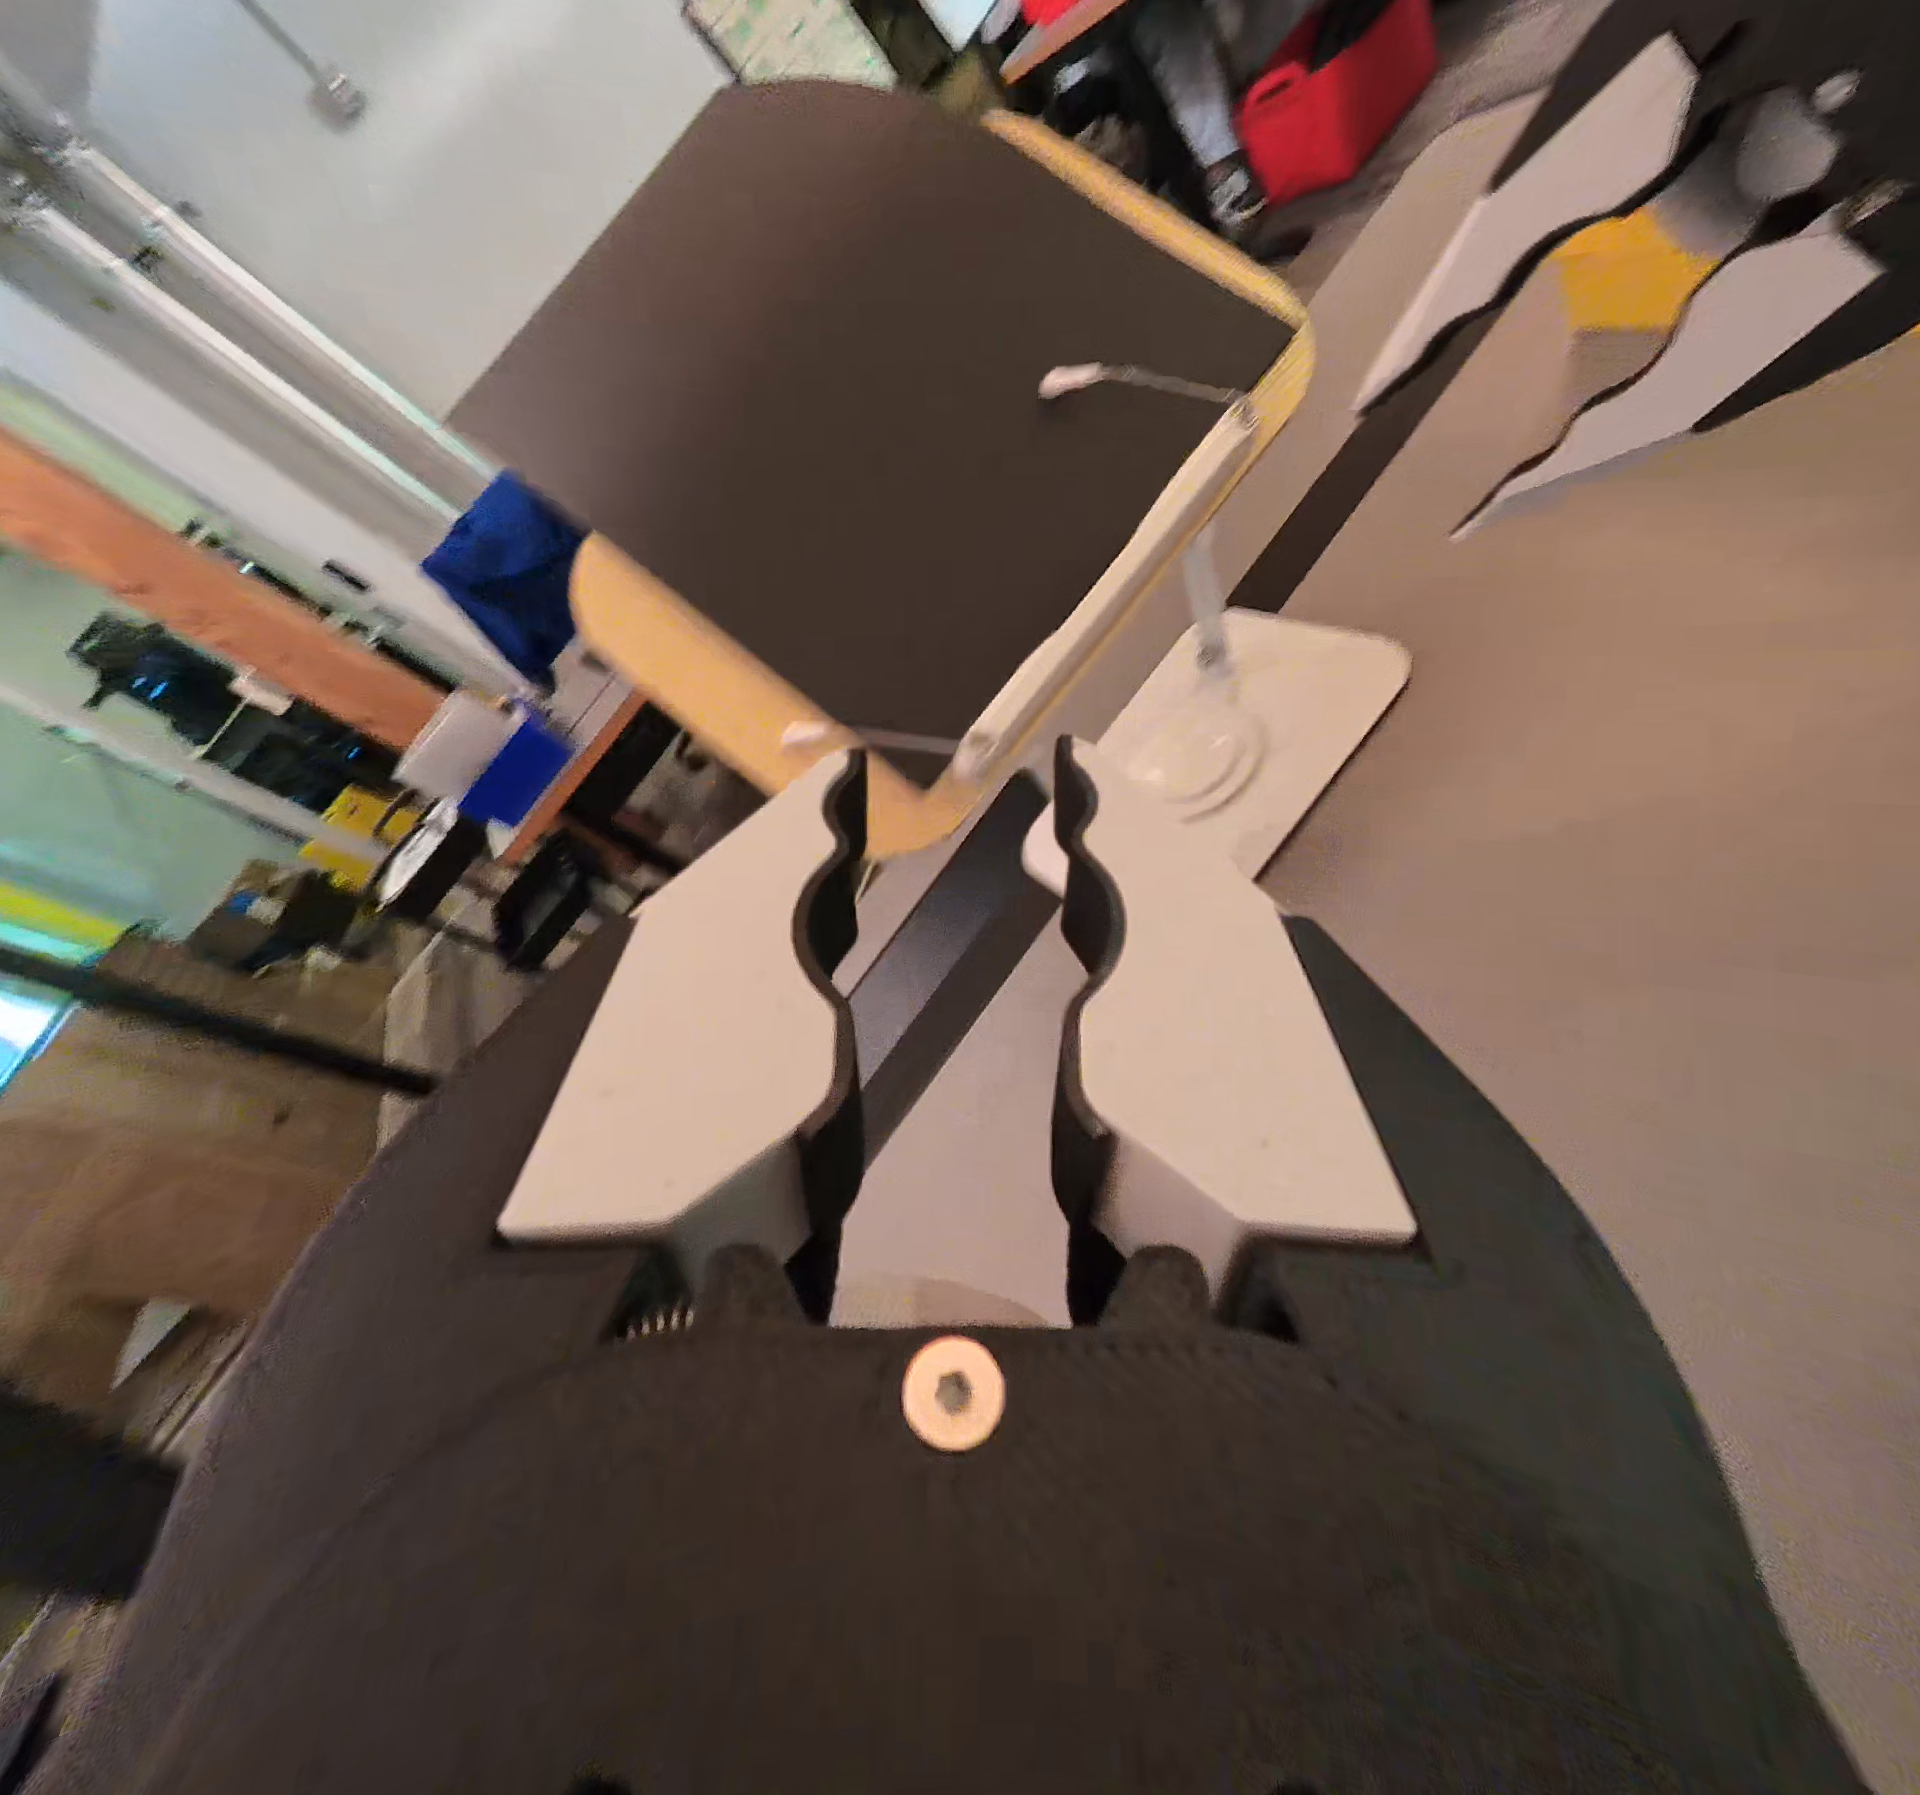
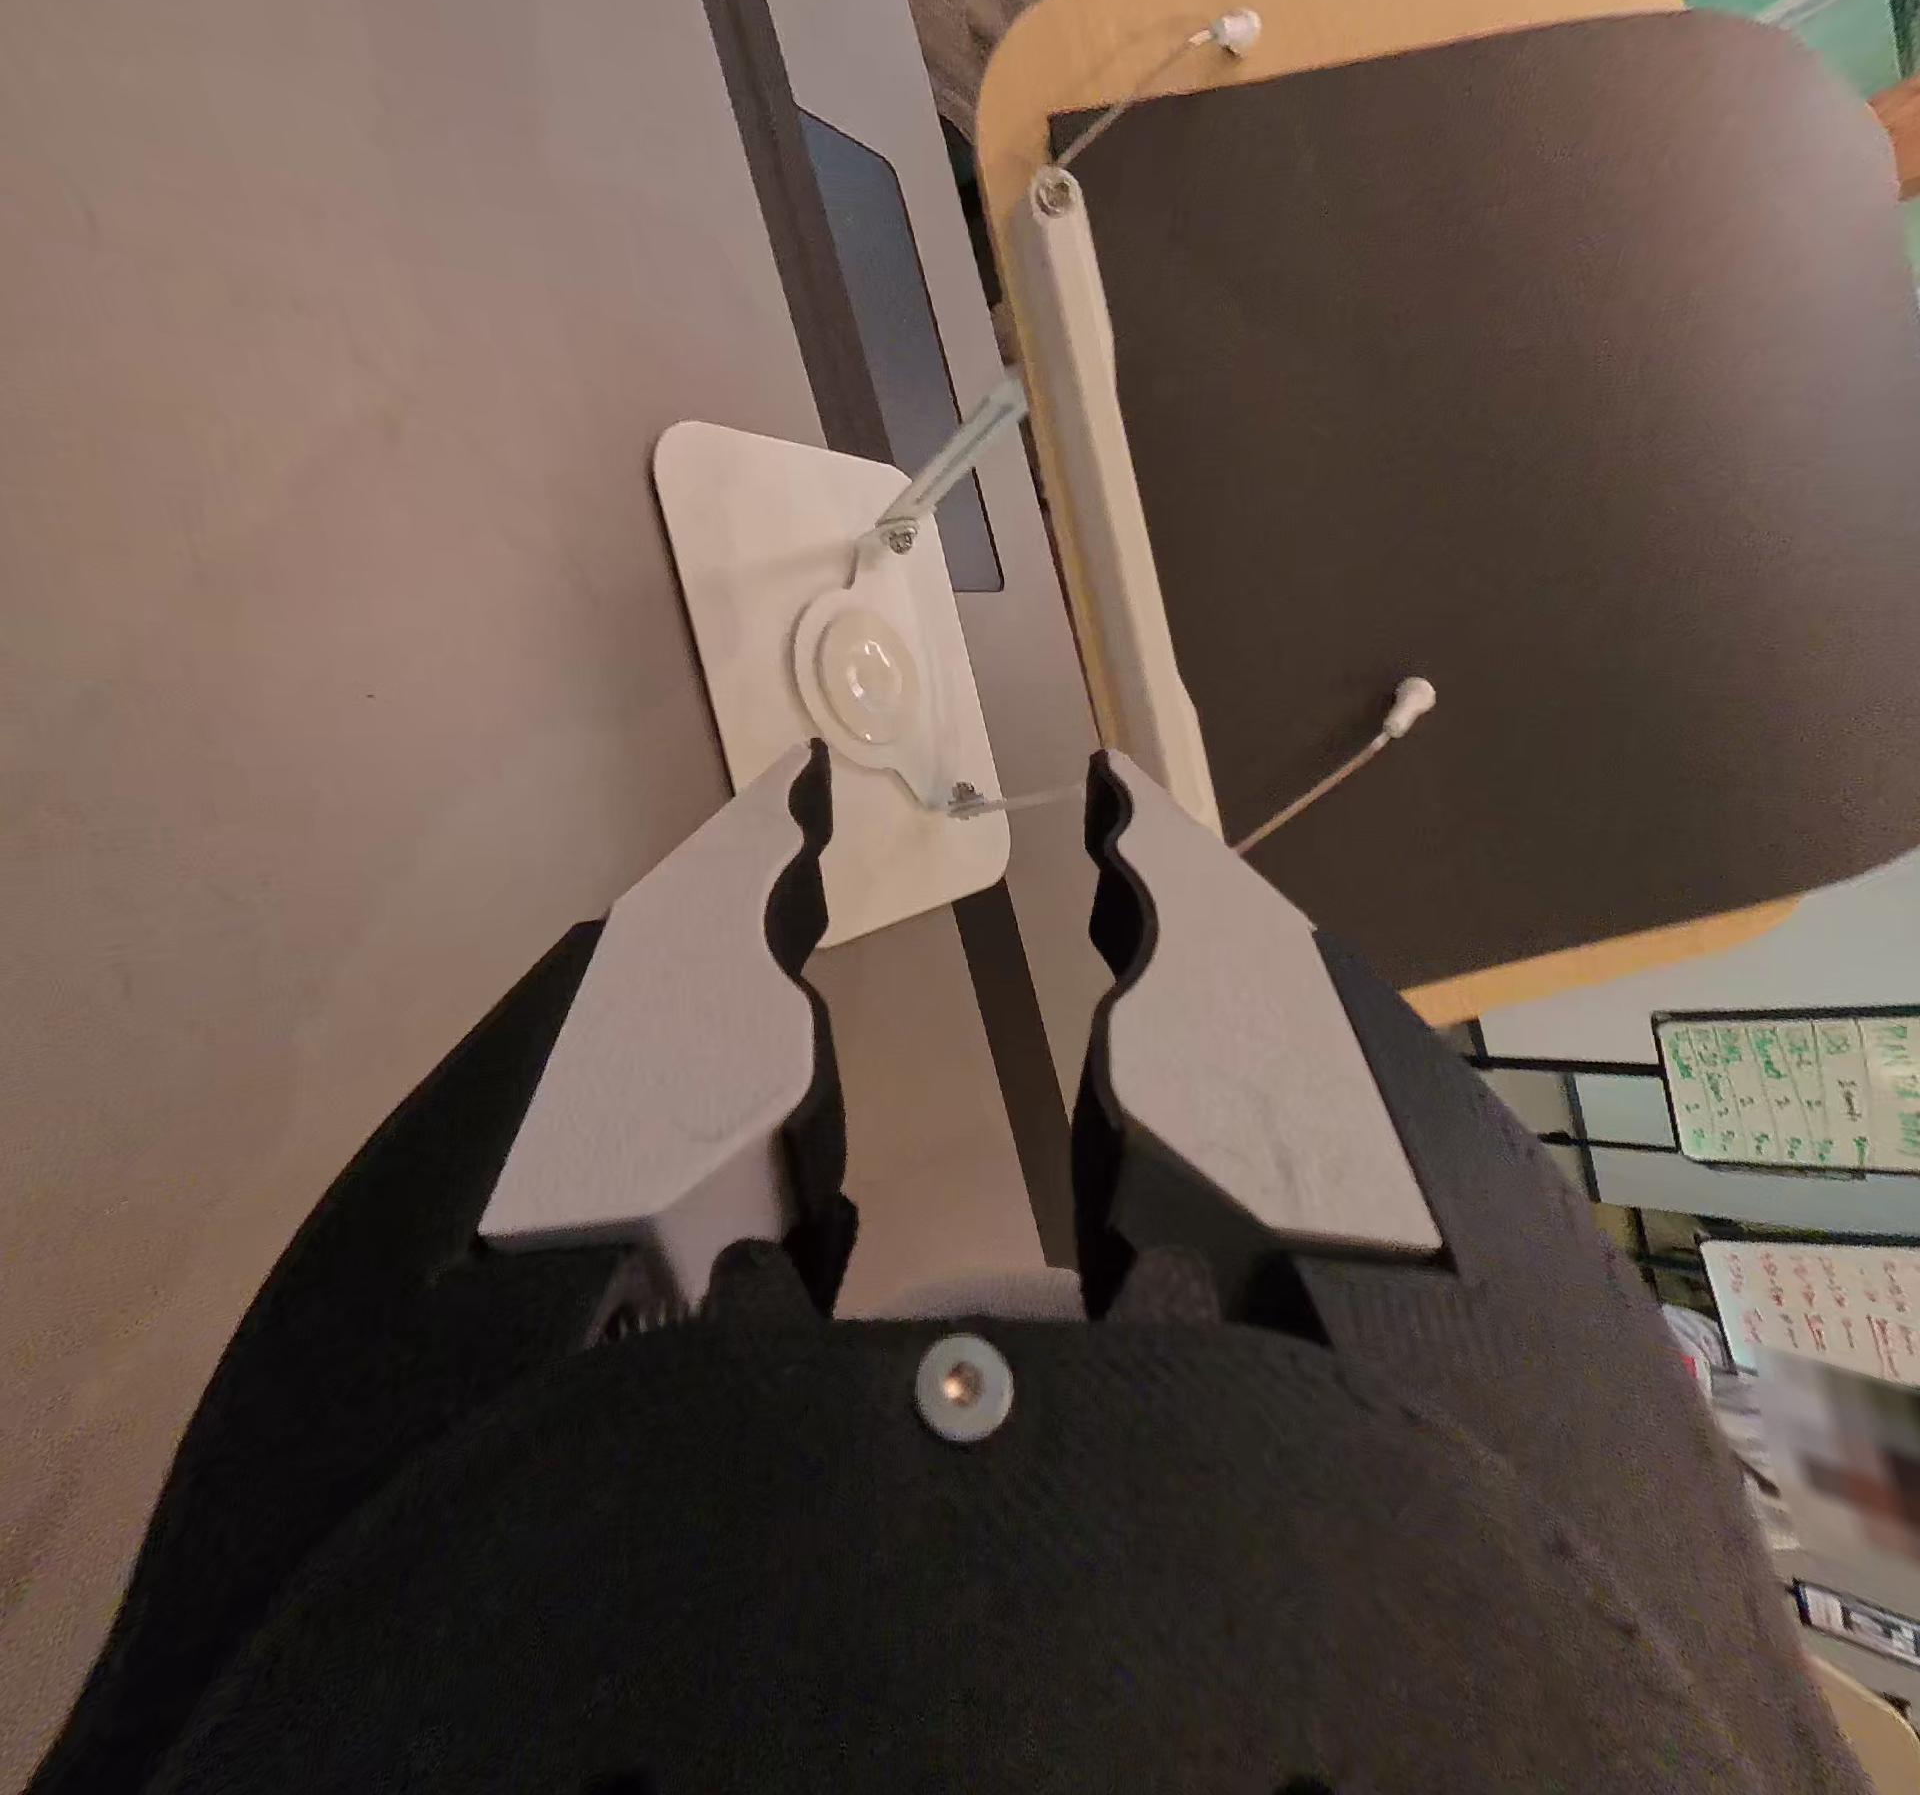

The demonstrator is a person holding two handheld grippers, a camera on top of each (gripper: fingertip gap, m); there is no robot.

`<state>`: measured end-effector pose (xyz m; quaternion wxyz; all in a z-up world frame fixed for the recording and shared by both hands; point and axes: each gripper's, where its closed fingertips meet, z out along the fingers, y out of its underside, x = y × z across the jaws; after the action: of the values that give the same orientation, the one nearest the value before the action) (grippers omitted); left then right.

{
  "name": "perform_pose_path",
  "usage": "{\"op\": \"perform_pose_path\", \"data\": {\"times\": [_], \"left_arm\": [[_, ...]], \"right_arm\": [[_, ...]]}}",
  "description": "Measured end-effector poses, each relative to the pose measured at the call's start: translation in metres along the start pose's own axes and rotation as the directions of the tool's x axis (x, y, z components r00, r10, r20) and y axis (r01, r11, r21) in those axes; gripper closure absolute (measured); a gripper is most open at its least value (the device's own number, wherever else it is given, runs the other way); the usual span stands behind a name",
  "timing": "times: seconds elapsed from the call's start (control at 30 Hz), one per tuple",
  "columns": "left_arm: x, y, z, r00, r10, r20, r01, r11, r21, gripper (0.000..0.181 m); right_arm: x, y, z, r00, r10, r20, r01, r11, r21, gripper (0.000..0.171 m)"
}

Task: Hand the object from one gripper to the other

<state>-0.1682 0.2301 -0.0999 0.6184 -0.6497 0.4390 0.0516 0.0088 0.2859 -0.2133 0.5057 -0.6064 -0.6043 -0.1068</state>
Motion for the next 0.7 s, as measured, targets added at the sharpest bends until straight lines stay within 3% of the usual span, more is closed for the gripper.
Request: {"op": "perform_pose_path", "data": {"times": [0.1, 0.23, 0.37, 0.47, 0.7], "left_arm": [[-0.032, 0.043, -0.047, 0.997, -0.002, 0.082, 0.013, 0.991, -0.132, 0.148], [-0.05, 0.13, -0.115, 0.989, -0.029, 0.145, 0.082, 0.924, -0.374, 0.146], [-0.033, 0.224, -0.177, 0.983, -0.128, 0.135, 0.184, 0.763, -0.619, 0.133], [-0.016, 0.276, -0.215, 0.97, -0.19, 0.155, 0.241, 0.635, -0.734, 0.124], [0.01, 0.339, -0.226, 0.92, -0.344, 0.187, 0.343, 0.476, -0.81, 0.102]], "right_arm": [[-0.015, -0.012, 0.01, 0.999, -0.02, 0.026, 0.019, 0.999, 0.041, 0.124], [-0.041, -0.015, 0.03, 0.995, -0.057, 0.08, 0.054, 0.998, 0.04, 0.123], [-0.063, -0.014, 0.047, 0.988, -0.093, 0.121, 0.091, 0.996, 0.026, 0.124], [-0.073, -0.017, 0.053, 0.985, -0.106, 0.133, 0.103, 0.994, 0.036, 0.124], [-0.091, -0.021, 0.061, 0.975, -0.153, 0.159, 0.148, 0.988, 0.041, 0.124]]}}
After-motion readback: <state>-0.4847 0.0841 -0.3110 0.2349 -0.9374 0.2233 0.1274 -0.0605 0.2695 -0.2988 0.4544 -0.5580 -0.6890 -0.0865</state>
